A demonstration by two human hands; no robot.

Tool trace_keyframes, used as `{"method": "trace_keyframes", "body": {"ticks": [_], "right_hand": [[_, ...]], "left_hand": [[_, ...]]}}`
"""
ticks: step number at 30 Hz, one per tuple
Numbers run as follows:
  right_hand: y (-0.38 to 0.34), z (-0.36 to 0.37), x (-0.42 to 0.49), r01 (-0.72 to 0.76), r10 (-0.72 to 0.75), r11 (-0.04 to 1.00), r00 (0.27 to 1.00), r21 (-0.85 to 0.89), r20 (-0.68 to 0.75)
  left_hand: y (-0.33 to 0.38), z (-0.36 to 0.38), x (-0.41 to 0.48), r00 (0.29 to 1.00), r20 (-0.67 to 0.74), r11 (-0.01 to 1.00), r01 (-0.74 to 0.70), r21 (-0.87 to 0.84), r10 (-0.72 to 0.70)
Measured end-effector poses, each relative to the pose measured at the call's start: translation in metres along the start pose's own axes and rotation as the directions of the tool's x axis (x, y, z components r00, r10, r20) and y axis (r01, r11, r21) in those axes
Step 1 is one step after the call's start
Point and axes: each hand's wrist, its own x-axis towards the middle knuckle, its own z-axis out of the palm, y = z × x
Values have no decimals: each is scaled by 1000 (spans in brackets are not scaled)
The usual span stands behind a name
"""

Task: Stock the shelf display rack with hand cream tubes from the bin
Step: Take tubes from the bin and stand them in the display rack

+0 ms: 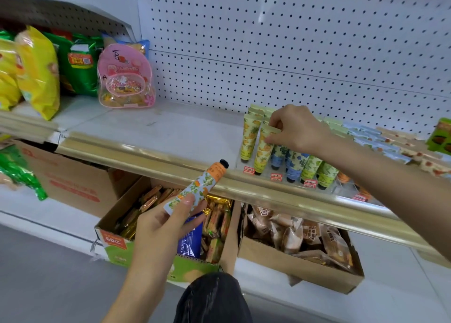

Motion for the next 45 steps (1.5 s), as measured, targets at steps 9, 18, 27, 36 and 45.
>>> {"method": "trace_keyframes", "body": {"ticks": [9,18,27,36,45], "right_hand": [[-3,0,2,-37,37,999,999,8,11],[-4,-1,4,-47,47,999,998,-8,35],[-3,-1,4,-62,65,997,997,-56,50],[-6,-35,-13,5,-1,997,998,77,-62],[-30,-51,-79,-41,-191,809,925,586,329]], "left_hand": [[0,5,0,996,-83,999,23,-39,-26],[0,6,3,993,-114,999,31,-28,-34],[0,10,3,995,-96,998,37,-47,-41],[9,24,-2,1000,18,1000,22,-10,-22],[8,67,-25,927,375,992,-67,107,22]]}}
